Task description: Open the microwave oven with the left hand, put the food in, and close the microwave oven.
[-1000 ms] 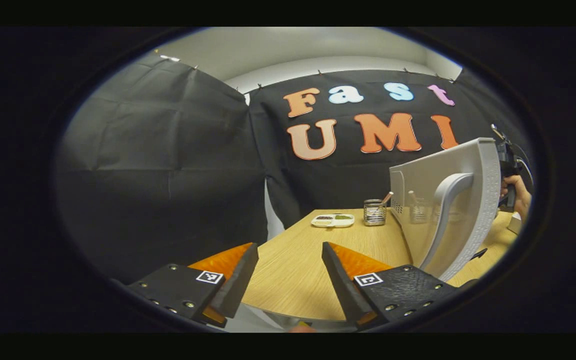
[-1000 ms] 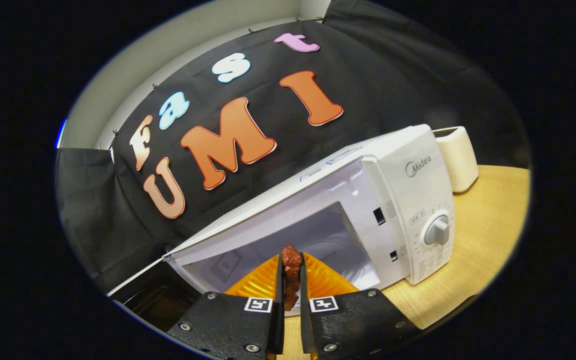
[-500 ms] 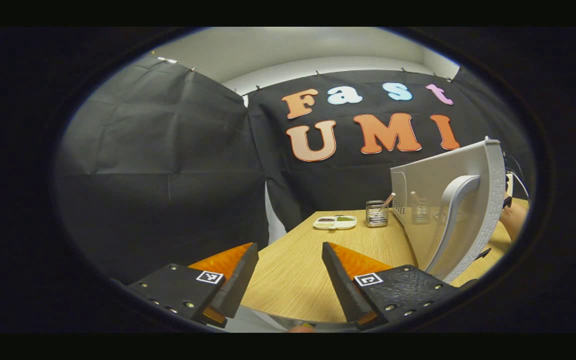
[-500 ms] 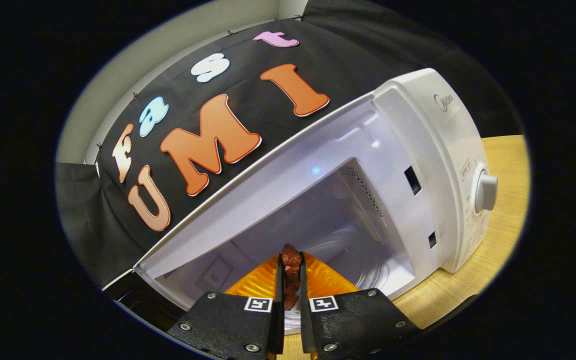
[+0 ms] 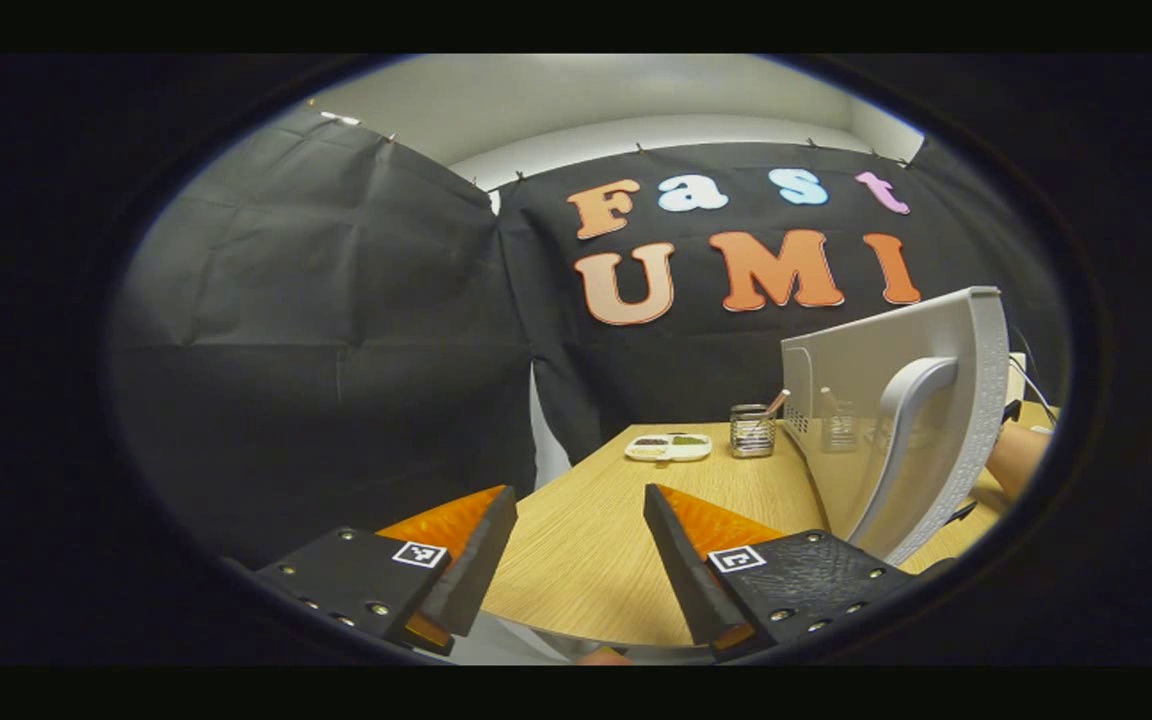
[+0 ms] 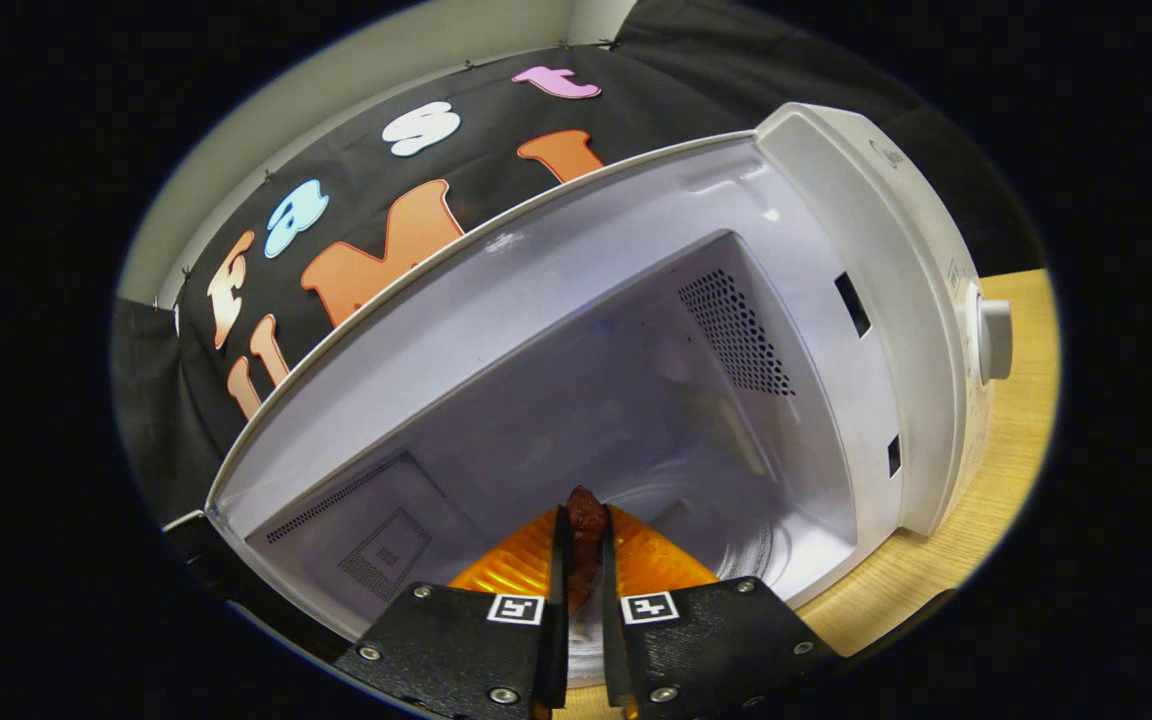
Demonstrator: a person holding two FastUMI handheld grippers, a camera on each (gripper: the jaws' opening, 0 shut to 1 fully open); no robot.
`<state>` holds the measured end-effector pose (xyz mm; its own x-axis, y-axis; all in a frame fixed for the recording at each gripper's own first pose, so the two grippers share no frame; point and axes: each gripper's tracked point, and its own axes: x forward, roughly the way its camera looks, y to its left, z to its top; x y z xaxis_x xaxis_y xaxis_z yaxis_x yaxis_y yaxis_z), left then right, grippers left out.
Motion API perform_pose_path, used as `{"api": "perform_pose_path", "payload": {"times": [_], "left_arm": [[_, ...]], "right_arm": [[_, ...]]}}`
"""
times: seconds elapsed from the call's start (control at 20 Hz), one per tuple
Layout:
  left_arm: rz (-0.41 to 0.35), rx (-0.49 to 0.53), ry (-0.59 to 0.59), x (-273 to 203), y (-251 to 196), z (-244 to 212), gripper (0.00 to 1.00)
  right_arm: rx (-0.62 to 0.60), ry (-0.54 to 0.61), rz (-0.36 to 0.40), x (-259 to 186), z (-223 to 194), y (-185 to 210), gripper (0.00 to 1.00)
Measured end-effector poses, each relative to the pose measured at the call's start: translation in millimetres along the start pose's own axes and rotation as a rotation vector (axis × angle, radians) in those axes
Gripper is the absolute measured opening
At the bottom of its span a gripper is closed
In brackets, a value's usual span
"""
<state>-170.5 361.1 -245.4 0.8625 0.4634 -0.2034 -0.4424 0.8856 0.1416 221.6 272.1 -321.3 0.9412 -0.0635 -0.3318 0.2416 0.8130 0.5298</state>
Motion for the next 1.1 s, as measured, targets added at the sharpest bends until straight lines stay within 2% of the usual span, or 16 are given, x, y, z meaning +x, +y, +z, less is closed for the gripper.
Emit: {"api": "perform_pose_path", "payload": {"times": [0.2,0.3,0.4,0.5,0.65,0.9,1.0,1.1], "left_arm": [[-0.002,-0.001,-0.004,-1,-1,2,0.80],[0.000,0.000,-0.006,-2,-1,2,0.80],[0.000,0.001,-0.013,-2,-1,4,0.80],[-0.009,0.005,-0.018,-4,-3,6,0.80],[-0.020,0.014,-0.023,-10,-8,10,0.79],[-0.048,0.012,-0.018,-13,-28,13,0.79],[-0.062,0.012,-0.009,-10,-35,13,0.79],[-0.071,0.008,-0.003,-10,-44,14,0.80]], "right_arm": [[0.018,0.023,-0.028,12,-4,-7,0.14],[0.041,0.038,-0.041,18,-6,-10,0.17],[0.014,0.041,-0.034,16,-6,-10,0.20],[-0.058,0.029,-0.057,14,-4,-17,0.25],[-0.137,0.046,-0.108,11,-3,-35,0.41],[-0.202,0.079,-0.051,-5,2,-29,0.54],[-0.261,0.114,-0.003,-21,-6,-24,0.60],[-0.288,0.108,0.056,-40,-3,-18,0.70]]}}
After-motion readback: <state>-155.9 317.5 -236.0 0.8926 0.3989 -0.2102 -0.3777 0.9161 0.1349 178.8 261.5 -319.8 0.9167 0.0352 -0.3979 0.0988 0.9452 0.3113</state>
